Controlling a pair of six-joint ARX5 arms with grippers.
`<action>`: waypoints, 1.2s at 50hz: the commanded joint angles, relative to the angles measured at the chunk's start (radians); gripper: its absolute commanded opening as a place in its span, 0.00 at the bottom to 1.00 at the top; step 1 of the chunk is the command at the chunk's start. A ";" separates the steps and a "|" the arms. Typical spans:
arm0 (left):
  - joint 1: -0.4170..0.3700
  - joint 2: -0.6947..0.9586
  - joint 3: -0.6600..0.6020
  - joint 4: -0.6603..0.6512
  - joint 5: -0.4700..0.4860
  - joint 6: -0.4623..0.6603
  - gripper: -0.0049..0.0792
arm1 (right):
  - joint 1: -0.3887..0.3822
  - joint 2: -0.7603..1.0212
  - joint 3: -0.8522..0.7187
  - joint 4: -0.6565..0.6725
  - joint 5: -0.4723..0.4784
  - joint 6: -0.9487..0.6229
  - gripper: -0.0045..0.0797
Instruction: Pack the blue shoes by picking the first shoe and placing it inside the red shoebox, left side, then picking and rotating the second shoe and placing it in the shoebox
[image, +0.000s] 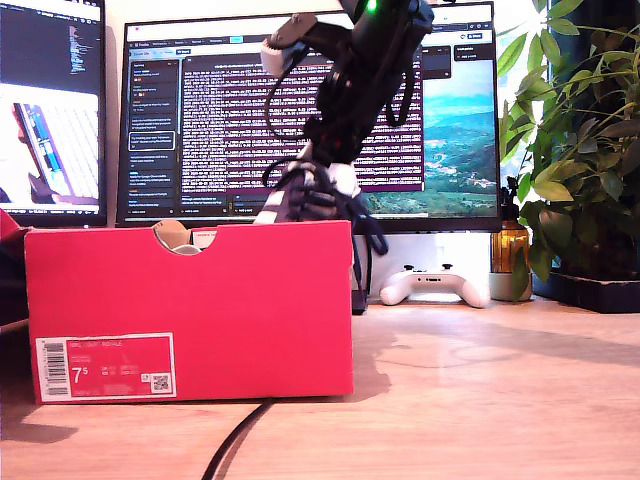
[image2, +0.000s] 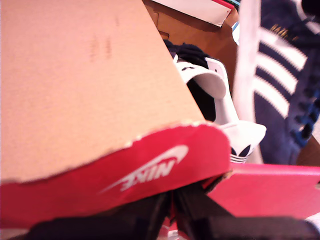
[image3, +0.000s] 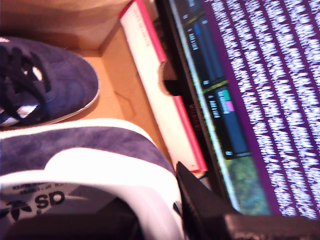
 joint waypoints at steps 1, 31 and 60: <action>-0.003 0.004 -0.019 0.023 0.002 -0.003 0.03 | 0.023 0.022 0.031 0.016 -0.011 0.009 0.04; -0.002 0.004 -0.019 0.023 0.002 -0.003 0.03 | 0.036 0.204 0.031 0.005 -0.011 0.010 0.04; -0.002 0.004 -0.019 0.022 0.002 -0.003 0.03 | 0.049 0.243 0.040 0.106 0.043 0.010 0.37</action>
